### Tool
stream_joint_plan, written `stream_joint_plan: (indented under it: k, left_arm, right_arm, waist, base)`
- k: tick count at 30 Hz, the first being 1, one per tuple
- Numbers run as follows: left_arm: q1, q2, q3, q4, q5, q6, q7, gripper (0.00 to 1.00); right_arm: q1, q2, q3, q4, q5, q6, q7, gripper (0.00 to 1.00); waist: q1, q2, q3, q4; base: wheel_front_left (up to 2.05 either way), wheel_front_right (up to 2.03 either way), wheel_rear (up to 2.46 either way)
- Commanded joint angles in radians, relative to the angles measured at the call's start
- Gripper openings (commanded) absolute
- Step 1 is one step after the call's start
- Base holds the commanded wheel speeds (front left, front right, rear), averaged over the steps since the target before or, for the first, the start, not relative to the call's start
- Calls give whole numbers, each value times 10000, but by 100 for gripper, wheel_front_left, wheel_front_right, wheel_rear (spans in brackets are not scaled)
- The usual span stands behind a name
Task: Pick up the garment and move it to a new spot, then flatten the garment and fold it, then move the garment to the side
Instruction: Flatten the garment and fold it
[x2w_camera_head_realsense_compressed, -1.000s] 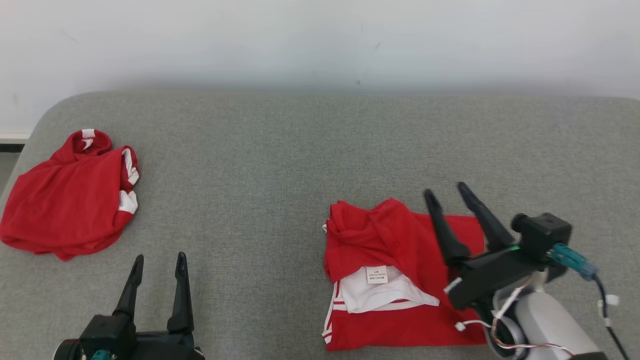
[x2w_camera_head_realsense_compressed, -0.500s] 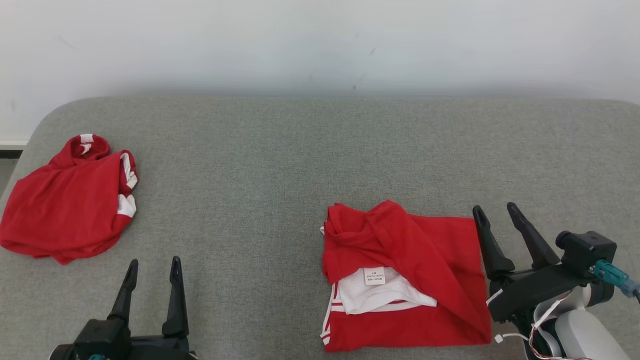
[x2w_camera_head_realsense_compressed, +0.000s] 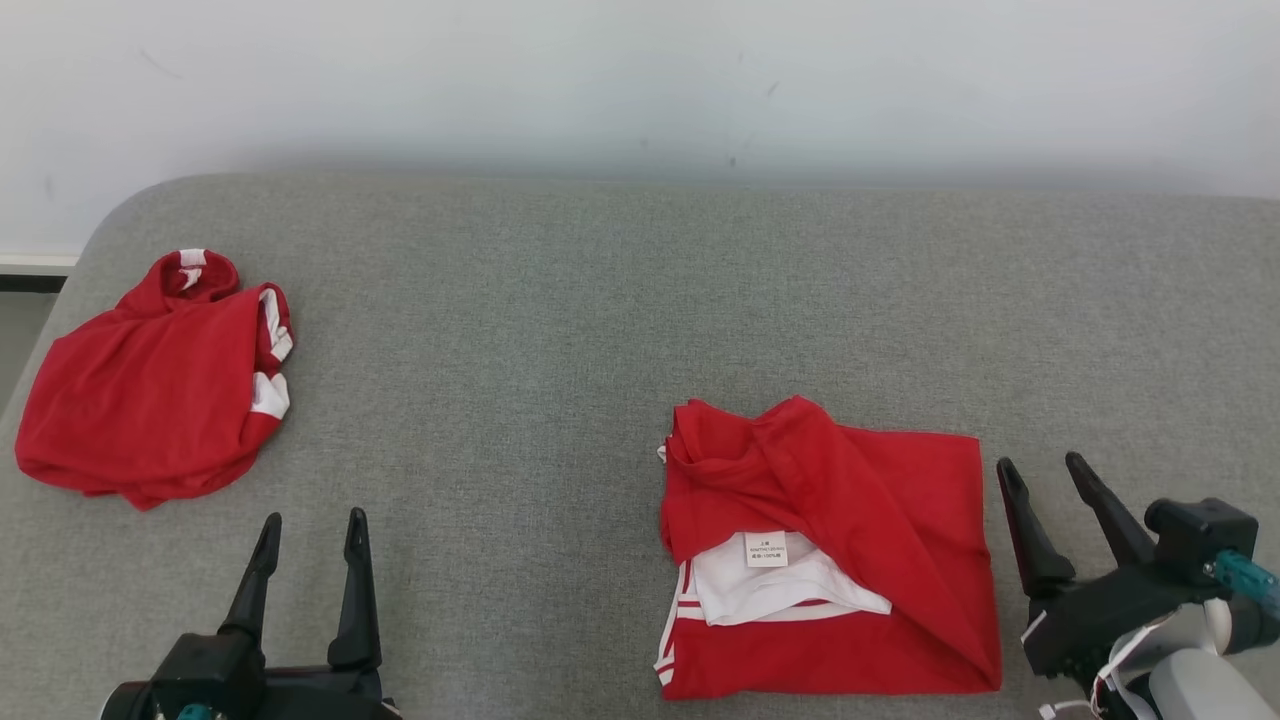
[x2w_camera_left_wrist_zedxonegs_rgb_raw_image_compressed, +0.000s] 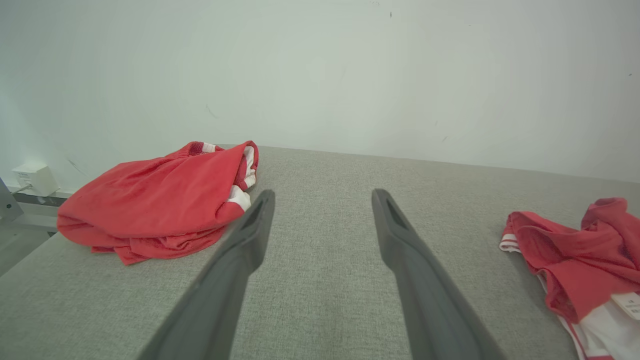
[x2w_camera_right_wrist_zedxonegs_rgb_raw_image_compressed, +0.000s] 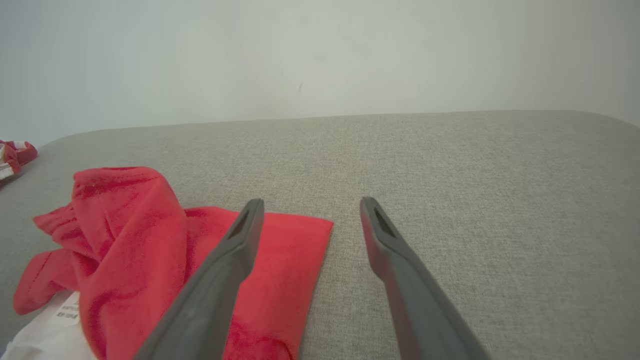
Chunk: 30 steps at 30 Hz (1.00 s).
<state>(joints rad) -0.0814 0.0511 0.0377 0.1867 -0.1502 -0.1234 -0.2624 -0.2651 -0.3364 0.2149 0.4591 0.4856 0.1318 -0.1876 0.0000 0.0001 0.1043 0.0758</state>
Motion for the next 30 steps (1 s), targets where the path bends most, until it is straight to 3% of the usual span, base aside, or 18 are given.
stream_joint_plan:
  k: [1, 2, 3, 16, 30]
  left_arm:
    - [-8, -11, 10, -7, 30, -14, -35, 100]
    - [-11, -13, 23, -2, 29, -15, -35, 100]
    - [-8, -13, 41, -4, 33, -16, -35, 100]
    - [-12, -13, 179, 5, 89, -38, -35, 100]
    - [80, -13, 216, -65, 160, -7, -35, 100]
  right_arm:
    - [160, -76, 45, 125, -42, -24, -90, 63]
    - [201, -103, 92, 251, -5, -24, -109, 4]
    - [222, -118, 161, 345, 60, -24, -140, 0]
    - [269, -282, 1781, 1481, 139, -24, -600, 0]
    - [-500, 488, 3860, 2245, 864, -24, -773, 0]
  waist:
    - [0, -1, 1, 11]
    - [0, -1, 1, 16]
    - [0, -1, 1, 15]
    - [0, -1, -49, -9]
    - [0, -1, -188, 91]
  base:
    - [0, 0, 0]
    - [0, 0, 0]
    - [0, 0, 0]
    - [0, 0, 0]
    - [0, 0, 0]
